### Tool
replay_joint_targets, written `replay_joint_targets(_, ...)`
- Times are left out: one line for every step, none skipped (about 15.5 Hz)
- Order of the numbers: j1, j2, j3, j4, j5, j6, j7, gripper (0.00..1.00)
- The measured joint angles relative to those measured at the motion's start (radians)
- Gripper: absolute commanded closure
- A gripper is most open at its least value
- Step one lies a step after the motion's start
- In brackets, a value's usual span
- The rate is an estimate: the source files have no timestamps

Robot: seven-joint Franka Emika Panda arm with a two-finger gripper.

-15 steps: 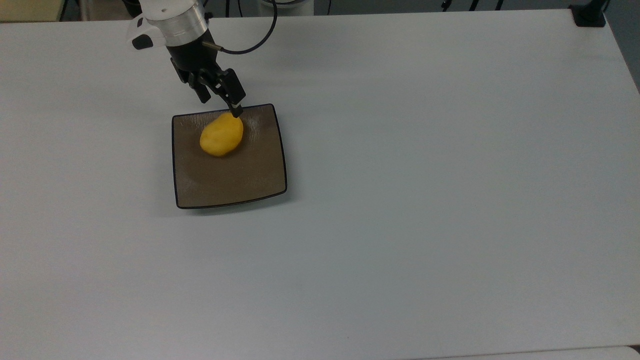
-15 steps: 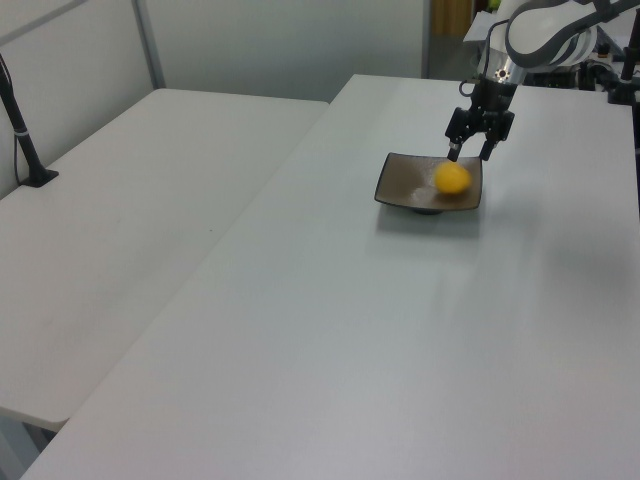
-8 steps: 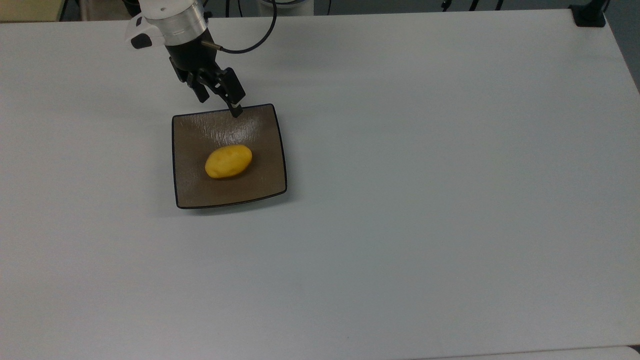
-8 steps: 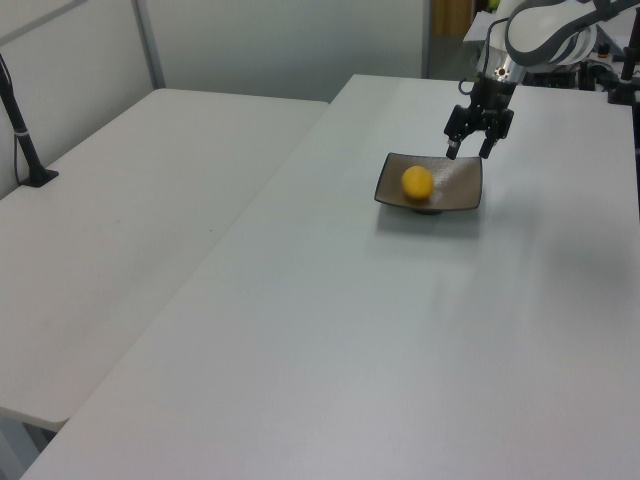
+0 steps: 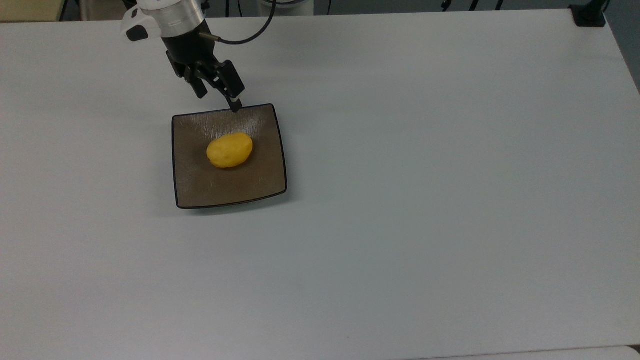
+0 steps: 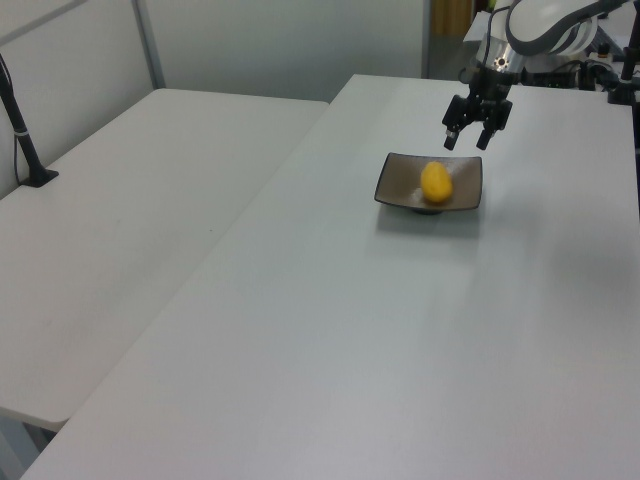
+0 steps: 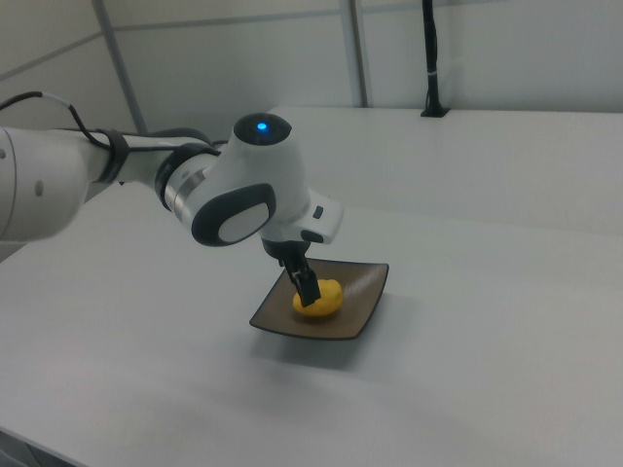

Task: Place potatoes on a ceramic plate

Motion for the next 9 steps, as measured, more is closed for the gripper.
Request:
replay_joint_targets(-0.001, -0.009, 0.0, 0.018, -0.011, -0.058, -0.015, 0.0)
replay_joint_targets(-0.001, -0.017, 0.0, 0.03, -0.032, -0.099, -0.03, 0.0)
replay_joint_targets(-0.001, -0.025, 0.0, 0.043, -0.061, -0.145, -0.043, 0.0)
replay_joint_targets(-0.001, -0.033, 0.0, 0.056, -0.089, -0.189, -0.053, 0.0)
replay_joint_targets(0.001, -0.042, 0.0, 0.069, -0.115, -0.231, -0.057, 0.0)
replay_joint_targets(0.002, -0.052, 0.0, 0.083, -0.138, -0.271, -0.059, 0.0)
replay_joint_targets(0.004, -0.061, 0.0, 0.099, -0.156, -0.309, -0.06, 0.0)
replay_joint_targets(0.009, -0.069, 0.001, 0.115, -0.173, -0.342, -0.064, 0.0)
replay_joint_targets(0.018, -0.075, 0.001, 0.128, -0.186, -0.362, -0.068, 0.0)
